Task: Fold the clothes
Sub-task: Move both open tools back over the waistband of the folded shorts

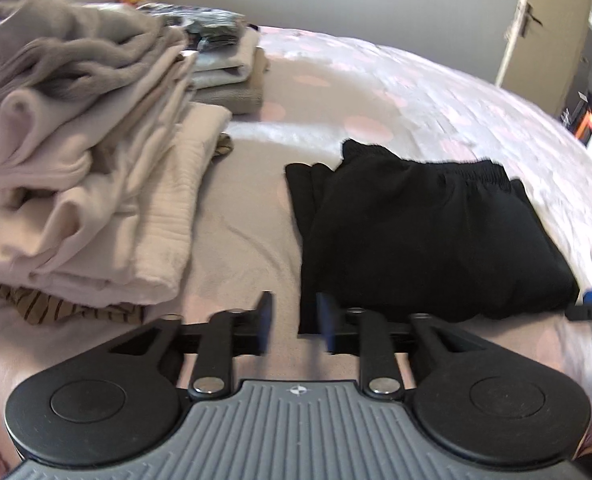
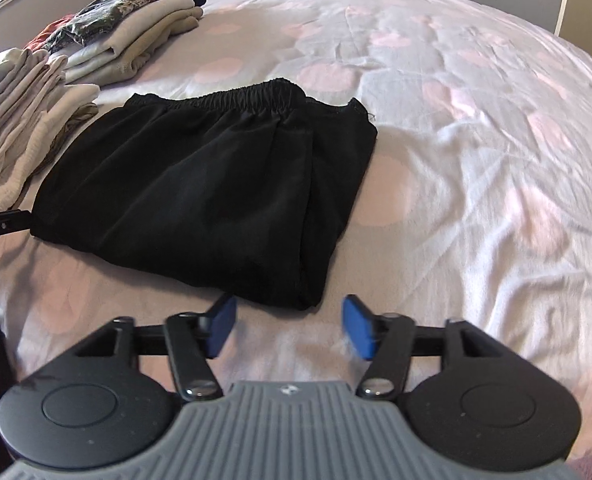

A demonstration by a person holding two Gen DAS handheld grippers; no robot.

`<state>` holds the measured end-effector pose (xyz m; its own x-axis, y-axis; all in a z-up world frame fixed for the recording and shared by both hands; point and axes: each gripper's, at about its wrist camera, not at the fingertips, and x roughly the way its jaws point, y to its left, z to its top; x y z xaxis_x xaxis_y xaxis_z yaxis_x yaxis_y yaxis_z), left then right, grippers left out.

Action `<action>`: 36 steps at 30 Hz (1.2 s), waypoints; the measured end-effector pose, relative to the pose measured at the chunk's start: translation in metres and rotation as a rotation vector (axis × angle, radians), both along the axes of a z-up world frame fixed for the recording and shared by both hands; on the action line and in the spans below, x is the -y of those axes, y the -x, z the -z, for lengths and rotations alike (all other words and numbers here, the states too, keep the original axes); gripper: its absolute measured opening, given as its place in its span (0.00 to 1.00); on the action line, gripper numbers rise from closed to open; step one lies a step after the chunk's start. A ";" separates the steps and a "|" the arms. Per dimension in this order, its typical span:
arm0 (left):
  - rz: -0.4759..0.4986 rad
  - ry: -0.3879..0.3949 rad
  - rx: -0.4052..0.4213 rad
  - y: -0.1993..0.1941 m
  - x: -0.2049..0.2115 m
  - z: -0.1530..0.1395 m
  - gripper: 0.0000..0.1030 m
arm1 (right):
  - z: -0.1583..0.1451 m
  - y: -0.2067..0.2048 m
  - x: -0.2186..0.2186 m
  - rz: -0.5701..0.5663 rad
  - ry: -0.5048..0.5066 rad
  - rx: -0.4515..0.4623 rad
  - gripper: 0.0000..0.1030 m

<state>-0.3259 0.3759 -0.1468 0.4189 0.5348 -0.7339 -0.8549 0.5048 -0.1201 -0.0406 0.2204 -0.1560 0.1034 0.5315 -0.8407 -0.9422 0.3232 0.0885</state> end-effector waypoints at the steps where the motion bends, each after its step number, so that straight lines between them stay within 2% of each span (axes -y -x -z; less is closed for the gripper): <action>1: -0.004 0.014 -0.004 0.000 -0.002 0.001 0.31 | 0.002 -0.001 -0.002 0.001 0.020 -0.009 0.71; 4: -0.009 0.053 -0.030 -0.002 -0.004 0.006 0.37 | 0.009 -0.001 -0.010 -0.006 0.074 -0.024 0.77; 7: -0.005 0.075 -0.064 -0.004 -0.004 0.012 0.42 | 0.014 0.004 -0.016 -0.043 0.110 -0.015 0.87; 9: 0.002 0.075 -0.085 -0.006 -0.004 0.015 0.43 | 0.019 0.009 -0.021 -0.078 0.142 -0.002 0.97; 10: 0.008 0.074 -0.090 -0.007 -0.003 0.016 0.47 | 0.021 0.012 -0.024 -0.094 0.158 0.008 0.99; 16: 0.047 0.054 -0.121 -0.014 0.003 0.020 0.60 | 0.026 0.016 -0.030 -0.113 0.196 0.025 1.00; 22: 0.048 0.034 -0.127 -0.018 0.006 0.023 0.66 | 0.027 0.018 -0.032 -0.116 0.215 0.036 1.00; 29: 0.035 0.048 -0.113 -0.016 0.005 0.021 0.67 | 0.026 0.021 -0.030 -0.121 0.211 0.051 1.00; 31: 0.027 0.050 -0.097 -0.013 0.005 0.016 0.64 | 0.024 0.023 -0.028 -0.121 0.201 0.063 1.00; 36: 0.045 -0.013 -0.007 -0.004 0.010 -0.003 0.61 | 0.007 0.034 -0.015 -0.122 0.104 0.167 0.99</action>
